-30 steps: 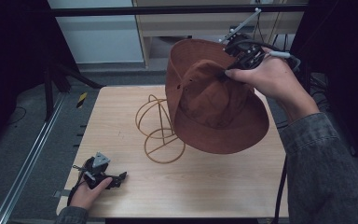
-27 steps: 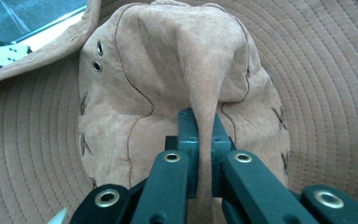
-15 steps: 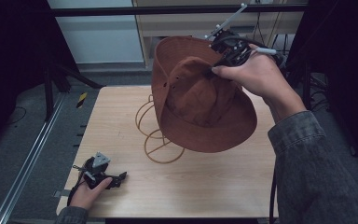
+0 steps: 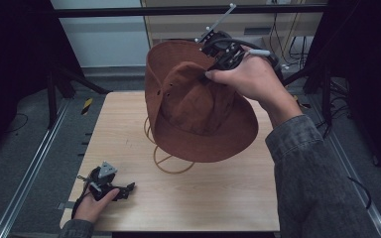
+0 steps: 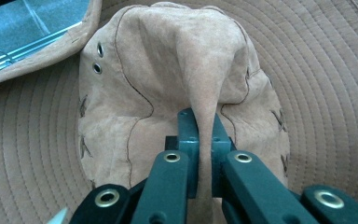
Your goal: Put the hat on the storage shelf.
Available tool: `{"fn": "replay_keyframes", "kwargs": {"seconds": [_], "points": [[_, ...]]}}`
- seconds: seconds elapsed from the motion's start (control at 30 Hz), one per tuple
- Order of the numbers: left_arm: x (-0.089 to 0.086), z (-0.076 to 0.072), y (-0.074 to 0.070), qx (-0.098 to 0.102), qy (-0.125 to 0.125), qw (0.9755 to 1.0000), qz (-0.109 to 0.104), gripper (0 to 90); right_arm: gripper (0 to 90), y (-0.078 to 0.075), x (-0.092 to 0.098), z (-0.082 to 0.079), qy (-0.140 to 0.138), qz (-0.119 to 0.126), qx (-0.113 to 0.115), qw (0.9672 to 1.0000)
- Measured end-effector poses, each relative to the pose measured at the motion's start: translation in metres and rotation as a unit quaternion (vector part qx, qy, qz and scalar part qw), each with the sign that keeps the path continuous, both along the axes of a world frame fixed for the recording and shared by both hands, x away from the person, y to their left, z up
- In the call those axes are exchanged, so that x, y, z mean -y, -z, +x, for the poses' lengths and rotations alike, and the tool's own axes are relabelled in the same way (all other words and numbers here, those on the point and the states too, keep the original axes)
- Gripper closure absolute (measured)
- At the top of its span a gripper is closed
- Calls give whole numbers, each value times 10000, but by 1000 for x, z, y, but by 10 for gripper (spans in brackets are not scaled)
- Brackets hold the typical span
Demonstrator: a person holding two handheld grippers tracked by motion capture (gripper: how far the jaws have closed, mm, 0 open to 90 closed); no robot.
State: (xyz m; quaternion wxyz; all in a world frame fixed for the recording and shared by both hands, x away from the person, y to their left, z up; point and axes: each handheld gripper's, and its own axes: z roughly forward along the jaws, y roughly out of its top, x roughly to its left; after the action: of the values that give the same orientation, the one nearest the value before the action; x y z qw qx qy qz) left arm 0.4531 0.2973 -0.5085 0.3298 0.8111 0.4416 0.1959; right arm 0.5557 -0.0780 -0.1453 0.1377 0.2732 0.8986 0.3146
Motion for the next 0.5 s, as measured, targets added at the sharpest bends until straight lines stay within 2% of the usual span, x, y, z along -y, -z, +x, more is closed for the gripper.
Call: {"fn": "replay_keyframes", "kwargs": {"seconds": [0.5], "points": [[0,0,0,-2,7,10000,0,0,890,2,-13,0,-109,99,64,9999]]}}
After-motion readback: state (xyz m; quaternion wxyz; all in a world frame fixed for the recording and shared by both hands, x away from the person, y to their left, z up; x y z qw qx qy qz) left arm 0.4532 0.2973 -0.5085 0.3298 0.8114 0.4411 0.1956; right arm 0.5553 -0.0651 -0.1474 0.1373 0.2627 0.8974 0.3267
